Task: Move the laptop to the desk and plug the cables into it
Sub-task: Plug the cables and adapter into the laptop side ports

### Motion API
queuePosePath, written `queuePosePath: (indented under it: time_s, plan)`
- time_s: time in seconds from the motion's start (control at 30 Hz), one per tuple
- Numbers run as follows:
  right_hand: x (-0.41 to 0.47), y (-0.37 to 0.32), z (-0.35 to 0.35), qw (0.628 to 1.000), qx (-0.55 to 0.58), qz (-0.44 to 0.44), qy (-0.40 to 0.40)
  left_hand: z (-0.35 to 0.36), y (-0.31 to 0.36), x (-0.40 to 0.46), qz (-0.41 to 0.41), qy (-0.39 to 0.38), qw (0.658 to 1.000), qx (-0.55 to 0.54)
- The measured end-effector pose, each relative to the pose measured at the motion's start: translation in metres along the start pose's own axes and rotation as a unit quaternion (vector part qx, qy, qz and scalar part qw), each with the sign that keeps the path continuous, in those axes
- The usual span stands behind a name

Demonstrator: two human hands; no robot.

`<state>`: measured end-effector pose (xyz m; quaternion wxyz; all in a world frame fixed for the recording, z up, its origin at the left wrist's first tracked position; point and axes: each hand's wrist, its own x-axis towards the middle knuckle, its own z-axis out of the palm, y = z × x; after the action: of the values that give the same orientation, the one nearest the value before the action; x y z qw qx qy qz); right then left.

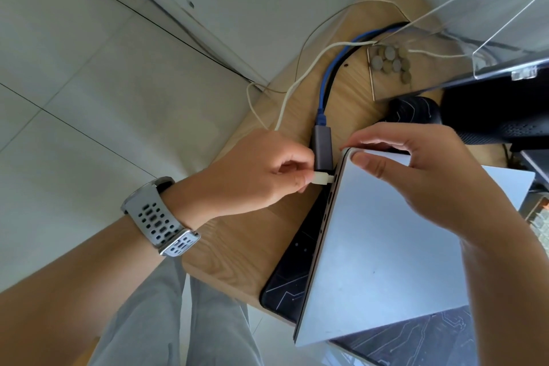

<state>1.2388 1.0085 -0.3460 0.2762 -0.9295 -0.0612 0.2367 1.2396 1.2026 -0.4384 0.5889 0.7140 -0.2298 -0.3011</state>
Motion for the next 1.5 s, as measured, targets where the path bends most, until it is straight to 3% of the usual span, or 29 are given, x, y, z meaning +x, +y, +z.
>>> queuePosePath:
  time_s: [0.23, 1.0, 1.33, 1.5]
  plan:
    - [0.0, -0.001, 0.002, 1.0, -0.024, 0.01, 0.006, 0.0, 0.005, 0.0, -0.006, 0.003, 1.0, 0.001]
    - [-0.001, -0.003, 0.008, 0.999, -0.004, 0.027, 0.041, 0.016, 0.035, 0.006, -0.069, 0.081, 0.977, 0.186]
    - [-0.003, 0.003, 0.007, 0.999, 0.008, 0.022, 0.049, 0.033, 0.033, 0.009, -0.095, 0.118, 0.978, 0.146]
    - [-0.004, 0.004, 0.005, 0.999, 0.003, 0.022, 0.044, 0.016, 0.027, 0.009, -0.053, 0.079, 0.99, 0.1]
